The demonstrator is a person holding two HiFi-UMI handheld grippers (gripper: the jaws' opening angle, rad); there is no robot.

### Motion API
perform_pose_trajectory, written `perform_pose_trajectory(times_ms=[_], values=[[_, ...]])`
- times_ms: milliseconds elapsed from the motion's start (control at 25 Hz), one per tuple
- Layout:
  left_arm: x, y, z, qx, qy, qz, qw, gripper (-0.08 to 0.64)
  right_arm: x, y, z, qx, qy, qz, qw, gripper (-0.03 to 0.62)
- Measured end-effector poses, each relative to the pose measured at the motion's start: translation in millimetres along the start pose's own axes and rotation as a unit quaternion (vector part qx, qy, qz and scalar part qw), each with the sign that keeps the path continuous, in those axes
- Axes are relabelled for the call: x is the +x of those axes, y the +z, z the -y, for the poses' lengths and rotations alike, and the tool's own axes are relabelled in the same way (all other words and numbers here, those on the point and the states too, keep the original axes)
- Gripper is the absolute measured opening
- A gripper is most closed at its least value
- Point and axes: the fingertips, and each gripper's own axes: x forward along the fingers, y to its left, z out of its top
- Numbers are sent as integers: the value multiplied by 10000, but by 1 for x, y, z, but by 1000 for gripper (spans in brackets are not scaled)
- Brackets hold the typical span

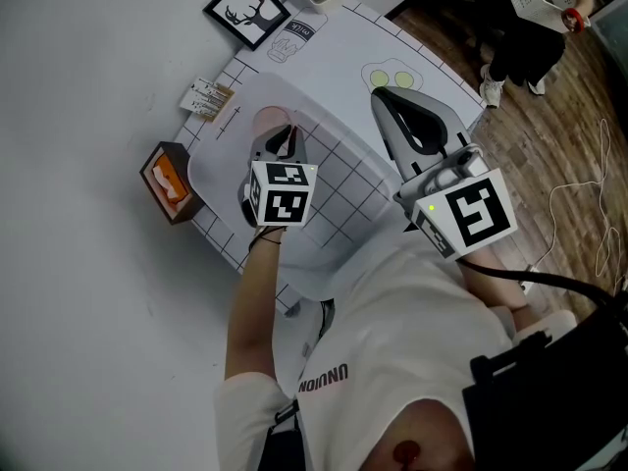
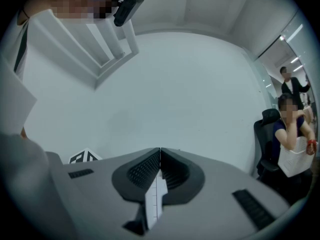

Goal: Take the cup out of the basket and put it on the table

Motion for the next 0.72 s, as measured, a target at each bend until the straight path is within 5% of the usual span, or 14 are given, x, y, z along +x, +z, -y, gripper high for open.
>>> perform_pose_trajectory(times_ms=[720], values=[[-21, 16, -1, -99, 213, 347, 9991, 29, 2, 1, -1, -52, 59, 9, 10000, 20]])
